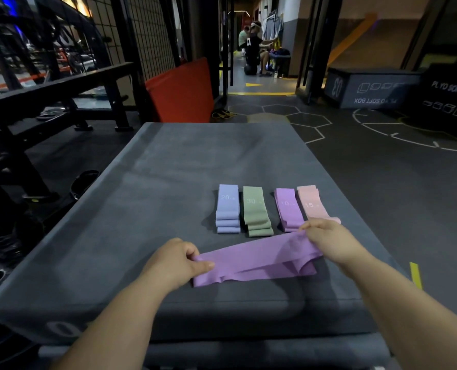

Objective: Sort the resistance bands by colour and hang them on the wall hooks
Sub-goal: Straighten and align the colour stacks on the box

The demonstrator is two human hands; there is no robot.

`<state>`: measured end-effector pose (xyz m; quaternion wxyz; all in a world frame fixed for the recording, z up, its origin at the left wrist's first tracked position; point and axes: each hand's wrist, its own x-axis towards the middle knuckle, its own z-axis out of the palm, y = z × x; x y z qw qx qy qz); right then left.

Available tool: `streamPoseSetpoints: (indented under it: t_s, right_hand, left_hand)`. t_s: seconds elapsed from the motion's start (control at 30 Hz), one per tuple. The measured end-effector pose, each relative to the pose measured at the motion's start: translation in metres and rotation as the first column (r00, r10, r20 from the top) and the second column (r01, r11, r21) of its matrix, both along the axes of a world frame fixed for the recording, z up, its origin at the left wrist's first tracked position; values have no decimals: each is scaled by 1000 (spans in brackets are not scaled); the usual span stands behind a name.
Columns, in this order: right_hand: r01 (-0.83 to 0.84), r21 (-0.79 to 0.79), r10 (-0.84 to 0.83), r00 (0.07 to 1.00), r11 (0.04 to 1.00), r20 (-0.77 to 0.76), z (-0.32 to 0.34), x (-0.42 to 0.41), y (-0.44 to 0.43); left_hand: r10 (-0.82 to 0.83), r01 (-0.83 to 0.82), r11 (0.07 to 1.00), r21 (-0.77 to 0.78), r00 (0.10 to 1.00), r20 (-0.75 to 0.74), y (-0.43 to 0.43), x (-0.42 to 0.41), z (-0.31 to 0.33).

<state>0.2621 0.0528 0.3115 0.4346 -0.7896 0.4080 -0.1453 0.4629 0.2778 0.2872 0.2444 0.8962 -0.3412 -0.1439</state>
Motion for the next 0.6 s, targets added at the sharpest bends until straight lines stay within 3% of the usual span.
streamPoseSetpoints:
  t_s: [0.2, 0.3, 0.43, 0.6]
  right_hand:
    - [76, -53, -81, 991, 996, -106, -3, -13, -19]
    - [113, -70, -121, 983, 991, -138, -4, -17, -26]
    - [211, 19, -209, 974, 977, -82, -5, -20, -34]
    - [91, 17, -85, 972, 996, -220, -4, -17, -24]
  left_hand:
    - [-49, 49, 999, 2, 999, 13, -5, -3, -3]
    - [-26, 26, 997, -72, 1000, -9, -5, -2, 1]
    - [16, -28, 989, -147, 997, -82, 1, 10, 9]
    - [109, -121, 988, -94, 986, -123, 9, 18, 5]
